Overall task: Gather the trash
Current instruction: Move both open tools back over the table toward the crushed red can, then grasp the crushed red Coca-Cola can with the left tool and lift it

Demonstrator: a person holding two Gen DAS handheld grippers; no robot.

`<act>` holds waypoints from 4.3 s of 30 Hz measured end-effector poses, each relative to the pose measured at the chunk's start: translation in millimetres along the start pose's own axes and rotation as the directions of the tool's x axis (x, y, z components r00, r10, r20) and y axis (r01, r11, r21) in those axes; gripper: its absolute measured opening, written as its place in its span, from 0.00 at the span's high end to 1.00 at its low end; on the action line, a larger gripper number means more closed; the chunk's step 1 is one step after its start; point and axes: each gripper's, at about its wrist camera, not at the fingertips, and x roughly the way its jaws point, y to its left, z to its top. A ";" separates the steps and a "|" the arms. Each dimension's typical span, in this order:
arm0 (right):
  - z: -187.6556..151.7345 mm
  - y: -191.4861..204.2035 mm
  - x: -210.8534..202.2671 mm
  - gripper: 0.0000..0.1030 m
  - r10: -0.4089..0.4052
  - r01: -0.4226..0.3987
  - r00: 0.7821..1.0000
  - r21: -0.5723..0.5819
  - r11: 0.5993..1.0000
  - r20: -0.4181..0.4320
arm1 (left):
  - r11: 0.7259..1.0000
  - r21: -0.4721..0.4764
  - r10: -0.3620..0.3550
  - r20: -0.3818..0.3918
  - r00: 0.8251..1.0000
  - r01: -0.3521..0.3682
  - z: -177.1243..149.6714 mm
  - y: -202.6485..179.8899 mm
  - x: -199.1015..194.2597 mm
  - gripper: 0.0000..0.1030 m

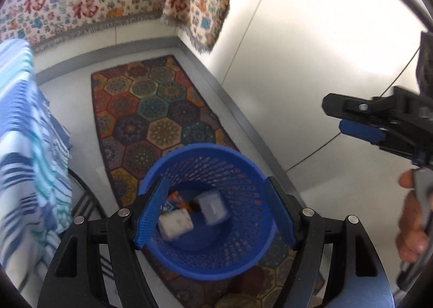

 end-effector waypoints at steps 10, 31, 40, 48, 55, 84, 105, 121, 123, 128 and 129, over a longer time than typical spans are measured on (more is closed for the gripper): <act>8.6 37.6 -31.1 0.34 -0.013 0.030 0.988 -0.108 0.994 0.151 | 0.999 -0.002 0.054 0.165 0.985 -0.054 -27.0 18.0 -135.3 0.11; -154.0 327.9 -25.8 0.34 0.253 -0.253 0.963 -0.621 0.742 -0.090 | 0.789 -0.291 0.574 0.036 0.818 -0.541 -156.3 229.6 -250.5 0.09; -183.2 370.2 0.0 0.33 0.193 -0.230 0.972 -0.683 0.693 -0.131 | 0.775 -0.322 0.574 -0.004 0.819 -0.544 -167.2 257.2 -261.7 0.00; -185.3 377.9 5.8 0.32 0.183 -0.211 0.976 -0.704 0.678 -0.116 | 0.757 -0.345 0.590 -0.005 0.807 -0.555 -176.0 275.3 -276.2 0.01; -184.5 378.1 6.7 0.30 0.187 -0.213 0.976 -0.706 0.675 -0.116 | 0.685 -0.440 0.656 0.024 0.755 -0.581 -161.9 320.3 -297.2 0.01; -186.2 377.5 3.8 0.29 0.193 -0.209 0.976 -0.707 0.676 -0.104 | 0.909 -0.205 0.395 0.143 0.908 -0.363 -124.0 398.9 -347.5 0.03; -183.6 378.4 6.7 0.28 0.199 -0.214 0.974 -0.711 0.670 -0.105 | 0.897 0.065 0.414 0.227 0.882 -0.438 -167.6 249.4 -334.0 0.10; -183.8 371.1 5.2 0.28 0.197 -0.218 0.974 -0.713 0.666 -0.113 | 0.939 -0.160 0.331 0.162 0.930 -0.306 -172.5 256.5 -328.3 0.10; -184.1 370.8 5.2 0.28 0.198 -0.219 0.974 -0.714 0.665 -0.114 | 0.934 -0.191 0.330 0.149 0.932 -0.300 -170.9 265.0 -326.7 0.10; -184.7 369.9 5.1 0.28 0.199 -0.219 0.973 -0.716 0.663 -0.114 | 0.954 -0.138 0.285 0.162 0.945 -0.264 -179.8 260.5 -339.1 0.09; -185.0 370.0 5.1 0.28 0.199 -0.219 0.973 -0.716 0.663 -0.114 | 0.964 -0.094 0.262 0.154 0.953 -0.250 -183.1 255.5 -340.4 0.09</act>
